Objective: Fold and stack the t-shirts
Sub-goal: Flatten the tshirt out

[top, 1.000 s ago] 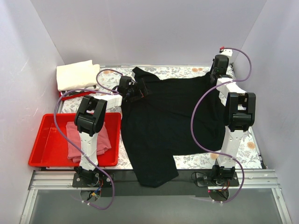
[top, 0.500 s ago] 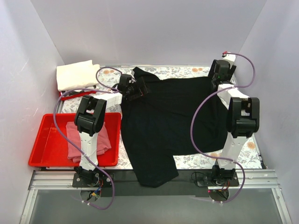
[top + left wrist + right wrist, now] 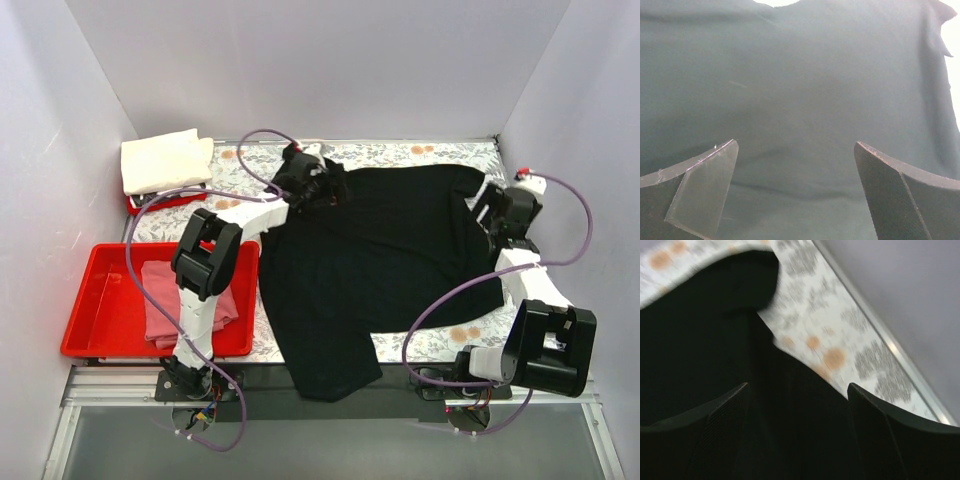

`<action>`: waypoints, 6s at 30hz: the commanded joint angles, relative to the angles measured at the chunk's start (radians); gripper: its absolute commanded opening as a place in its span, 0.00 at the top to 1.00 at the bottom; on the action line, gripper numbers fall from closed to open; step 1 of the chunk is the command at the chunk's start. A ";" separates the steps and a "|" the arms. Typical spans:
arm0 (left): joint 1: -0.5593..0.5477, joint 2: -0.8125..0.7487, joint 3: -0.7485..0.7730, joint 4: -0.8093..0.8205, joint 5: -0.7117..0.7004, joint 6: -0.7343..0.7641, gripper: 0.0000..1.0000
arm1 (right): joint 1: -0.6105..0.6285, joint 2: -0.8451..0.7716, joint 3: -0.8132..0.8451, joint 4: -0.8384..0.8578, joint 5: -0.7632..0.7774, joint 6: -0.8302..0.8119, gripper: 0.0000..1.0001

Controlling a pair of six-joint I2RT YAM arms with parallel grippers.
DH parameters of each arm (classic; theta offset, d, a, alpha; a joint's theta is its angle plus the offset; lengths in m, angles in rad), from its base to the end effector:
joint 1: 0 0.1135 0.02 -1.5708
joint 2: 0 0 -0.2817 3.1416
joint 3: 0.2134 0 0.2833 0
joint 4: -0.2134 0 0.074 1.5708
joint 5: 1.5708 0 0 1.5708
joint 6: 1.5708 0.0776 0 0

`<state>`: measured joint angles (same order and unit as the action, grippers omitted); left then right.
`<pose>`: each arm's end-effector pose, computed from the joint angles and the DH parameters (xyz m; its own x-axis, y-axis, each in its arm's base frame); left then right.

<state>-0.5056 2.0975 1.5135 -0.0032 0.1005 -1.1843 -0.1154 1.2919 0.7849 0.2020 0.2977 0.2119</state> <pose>0.4788 -0.2739 0.1706 -0.6967 -0.6676 -0.2623 -0.2398 0.5614 -0.7920 0.3500 -0.0635 0.2578 -0.2100 0.2268 -0.9510 0.4421 0.8896 0.1145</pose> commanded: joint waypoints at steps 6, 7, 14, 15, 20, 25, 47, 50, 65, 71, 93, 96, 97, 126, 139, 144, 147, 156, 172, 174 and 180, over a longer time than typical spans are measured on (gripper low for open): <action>-0.134 -0.131 -0.185 0.045 -0.042 -0.050 0.06 | -0.174 -0.013 -0.148 -0.079 -0.224 0.052 0.29; -0.134 -0.140 -0.212 0.064 -0.041 -0.057 0.06 | -0.188 -0.011 -0.154 -0.079 -0.232 0.052 0.29; -0.129 -0.123 -0.297 0.134 -0.062 -0.047 0.05 | -0.227 -0.009 -0.199 -0.092 -0.131 0.046 0.29; -0.120 -0.116 -0.300 0.140 -0.035 -0.052 0.05 | -0.231 -0.008 -0.206 -0.093 -0.117 0.047 0.29; -0.044 -0.083 -0.372 0.204 0.108 -0.101 0.05 | -0.309 -0.017 -0.220 -0.099 -0.152 0.060 0.29; 0.094 -0.094 -0.461 0.302 0.235 -0.150 0.05 | -0.334 -0.051 -0.231 -0.116 -0.149 0.060 0.30; 0.167 -0.097 -0.521 0.384 0.304 -0.158 0.05 | -0.323 0.150 -0.211 -0.095 -0.315 0.044 0.48; 0.167 -0.102 -0.518 0.381 0.306 -0.158 0.05 | -0.322 0.159 -0.211 -0.098 -0.316 0.035 0.76; 0.148 -0.013 -0.353 0.370 0.337 -0.158 0.05 | -0.323 -0.091 -0.273 -0.170 -0.020 0.030 0.99; 0.122 0.009 -0.323 0.344 0.337 -0.143 0.05 | -0.322 -0.051 -0.253 -0.200 0.018 0.038 0.99; -0.056 -0.252 -0.367 0.157 -0.021 -0.089 0.04 | -0.187 -0.077 -0.159 -0.144 -0.494 -0.008 0.50; -0.056 -0.303 -0.430 0.120 -0.079 -0.107 0.04 | -0.103 0.036 -0.113 -0.124 -0.436 -0.012 0.50; -0.056 -0.304 -0.435 0.092 -0.088 -0.109 0.04 | -0.092 0.094 -0.102 -0.122 -0.424 -0.012 0.50; 0.093 0.093 -0.150 -0.017 -0.058 -0.058 0.03 | 0.022 0.645 0.373 -0.260 -0.226 0.018 0.50; 0.098 0.145 0.117 -0.026 -0.062 0.057 0.03 | 0.063 0.750 0.596 -0.328 -0.264 -0.006 0.50; 0.038 -0.083 -0.034 0.031 -0.209 0.104 0.03 | 0.086 0.618 0.556 -0.316 -0.282 -0.023 0.49; -0.025 -0.274 -0.218 0.077 -0.344 0.094 0.03 | 0.094 0.502 0.487 -0.297 -0.290 -0.028 0.48; -0.269 -0.752 -0.650 -0.142 -0.662 -0.161 0.03 | 0.094 0.129 0.217 -0.270 -0.292 -0.049 0.45; -0.752 -0.755 -0.766 -0.681 -0.730 -0.834 0.03 | 0.094 -0.232 -0.065 -0.271 -0.287 -0.052 0.40; -0.775 -0.746 -0.783 -0.660 -0.696 -0.860 0.03 | 0.094 -0.240 -0.075 -0.273 -0.290 -0.052 0.40; -0.835 -0.712 -0.816 -0.641 -0.654 -0.923 0.03 | 0.094 -0.227 -0.078 -0.273 -0.290 -0.049 0.39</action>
<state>-1.3106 1.3804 0.7040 -0.6292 -0.5518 -1.9575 -0.0185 1.0668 0.7101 -0.0883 0.0154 0.1719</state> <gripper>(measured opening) 0.967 0.603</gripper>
